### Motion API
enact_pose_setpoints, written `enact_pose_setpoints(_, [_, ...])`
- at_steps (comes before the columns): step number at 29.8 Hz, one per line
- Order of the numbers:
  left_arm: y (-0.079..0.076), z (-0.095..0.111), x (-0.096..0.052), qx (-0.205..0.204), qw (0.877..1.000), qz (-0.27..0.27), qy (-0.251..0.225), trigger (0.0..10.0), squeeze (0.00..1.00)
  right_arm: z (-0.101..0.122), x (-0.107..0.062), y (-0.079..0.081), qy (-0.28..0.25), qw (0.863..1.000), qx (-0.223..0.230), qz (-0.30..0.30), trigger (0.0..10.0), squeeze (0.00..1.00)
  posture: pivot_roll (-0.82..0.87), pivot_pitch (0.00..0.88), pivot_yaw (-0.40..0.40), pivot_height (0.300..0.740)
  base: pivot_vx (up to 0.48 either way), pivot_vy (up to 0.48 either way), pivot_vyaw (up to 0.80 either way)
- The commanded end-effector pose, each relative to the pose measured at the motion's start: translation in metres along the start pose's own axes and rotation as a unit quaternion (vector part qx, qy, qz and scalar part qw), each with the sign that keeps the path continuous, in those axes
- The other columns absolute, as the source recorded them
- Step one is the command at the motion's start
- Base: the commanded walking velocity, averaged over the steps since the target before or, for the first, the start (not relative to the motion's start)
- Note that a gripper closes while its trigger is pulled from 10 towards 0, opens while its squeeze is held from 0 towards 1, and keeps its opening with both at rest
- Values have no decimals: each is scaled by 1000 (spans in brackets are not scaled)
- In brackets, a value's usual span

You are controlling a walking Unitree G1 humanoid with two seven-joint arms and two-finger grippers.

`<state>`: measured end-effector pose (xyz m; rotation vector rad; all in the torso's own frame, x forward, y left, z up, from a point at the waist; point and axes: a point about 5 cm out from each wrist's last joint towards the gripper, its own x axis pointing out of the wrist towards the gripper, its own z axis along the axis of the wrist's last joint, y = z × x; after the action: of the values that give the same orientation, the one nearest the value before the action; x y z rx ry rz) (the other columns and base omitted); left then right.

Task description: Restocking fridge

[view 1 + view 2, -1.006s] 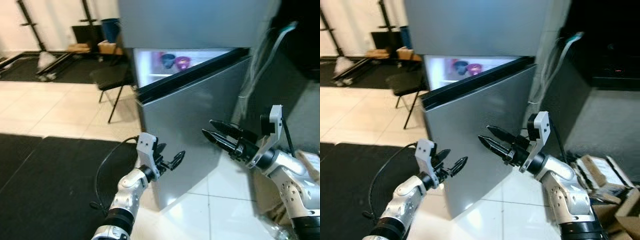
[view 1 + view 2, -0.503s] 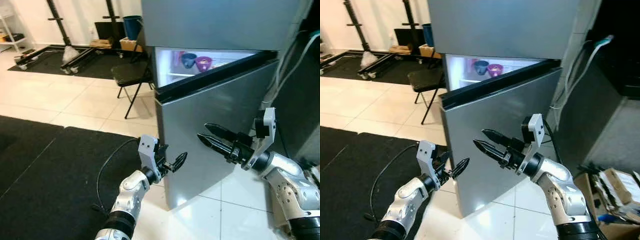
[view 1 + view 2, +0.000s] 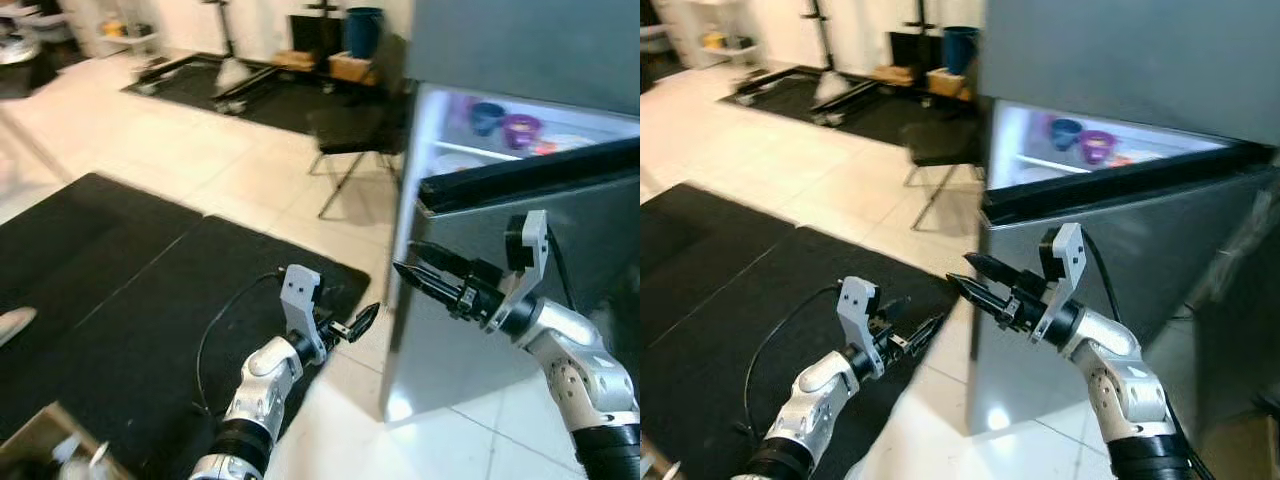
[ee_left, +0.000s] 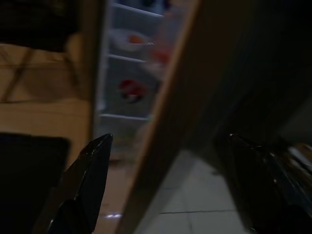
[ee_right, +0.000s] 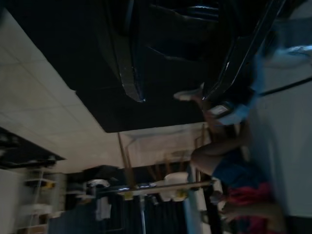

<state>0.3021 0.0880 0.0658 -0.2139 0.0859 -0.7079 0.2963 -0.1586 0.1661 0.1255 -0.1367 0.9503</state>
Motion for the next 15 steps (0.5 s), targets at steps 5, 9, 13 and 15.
enact_pose_setpoints(5, [-9,0,1,-1,999,-43,3,10000,0,-3,-2,-4,-2,1000,5,-21,10000,0,-39,0,5,740,0,-96,0])
enact_pose_setpoints(9, [-10,0,2,0,999,-43,3,10000,0,-3,-2,-5,-3,1000,5,-23,10000,0,-39,0,5,740,0,-480,0])
enact_pose_setpoints(13, [-10,-1,2,-3,999,-39,4,10000,0,-4,-2,-6,-3,1000,3,-30,10000,0,-39,0,3,740,0,-480,0])
enact_pose_setpoints(15, [-10,-1,3,-4,999,-36,2,10000,0,-4,-4,-10,-2,999,1,-42,10000,0,-41,0,5,740,0,0,0])
